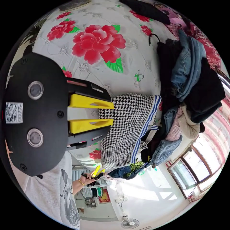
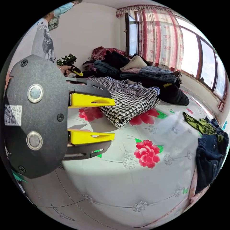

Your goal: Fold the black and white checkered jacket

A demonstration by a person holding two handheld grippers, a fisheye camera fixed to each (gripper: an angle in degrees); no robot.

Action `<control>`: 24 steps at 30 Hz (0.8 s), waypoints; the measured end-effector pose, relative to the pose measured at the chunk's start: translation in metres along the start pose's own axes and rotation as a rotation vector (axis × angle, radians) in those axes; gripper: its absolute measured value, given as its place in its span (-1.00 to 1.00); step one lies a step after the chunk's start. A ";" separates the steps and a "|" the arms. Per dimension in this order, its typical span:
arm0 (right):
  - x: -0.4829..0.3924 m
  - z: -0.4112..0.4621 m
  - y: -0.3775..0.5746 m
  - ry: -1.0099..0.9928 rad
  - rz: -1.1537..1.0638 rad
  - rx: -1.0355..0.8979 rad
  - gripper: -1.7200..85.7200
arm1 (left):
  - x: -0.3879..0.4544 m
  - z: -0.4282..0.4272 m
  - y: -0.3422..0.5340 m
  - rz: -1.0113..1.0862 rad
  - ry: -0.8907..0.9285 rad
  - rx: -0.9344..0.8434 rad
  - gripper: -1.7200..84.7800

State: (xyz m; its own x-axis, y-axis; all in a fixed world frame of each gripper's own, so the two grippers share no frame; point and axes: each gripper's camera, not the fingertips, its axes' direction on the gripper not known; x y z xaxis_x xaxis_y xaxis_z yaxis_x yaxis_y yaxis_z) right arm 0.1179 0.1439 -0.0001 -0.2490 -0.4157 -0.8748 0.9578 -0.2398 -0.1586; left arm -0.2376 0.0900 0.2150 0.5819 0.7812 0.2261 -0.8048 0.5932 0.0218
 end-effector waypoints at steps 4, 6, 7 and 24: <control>0.013 0.022 0.008 -0.121 0.099 0.025 -0.70 | 0.070 0.043 -0.018 0.205 0.082 -0.065 -0.81; 0.010 0.027 0.006 -0.158 0.118 0.055 -0.70 | 0.097 0.070 -0.026 0.274 0.102 -0.110 -0.81; 0.008 0.032 0.004 -0.195 0.138 0.067 -0.71 | 0.109 0.091 -0.030 0.303 0.105 -0.145 -0.82; -0.396 0.100 0.043 -0.084 -1.024 -0.179 -0.83 | 0.090 0.112 -0.024 0.229 0.080 -0.209 -0.83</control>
State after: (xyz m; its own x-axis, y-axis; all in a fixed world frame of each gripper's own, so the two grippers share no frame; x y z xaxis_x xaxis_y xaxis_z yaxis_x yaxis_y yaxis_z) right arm 0.2437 0.2102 0.3858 -0.9568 -0.1482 -0.2502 0.2887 -0.3810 -0.8783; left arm -0.1793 0.1244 0.3434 0.4025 0.9069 0.1248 -0.8791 0.4210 -0.2235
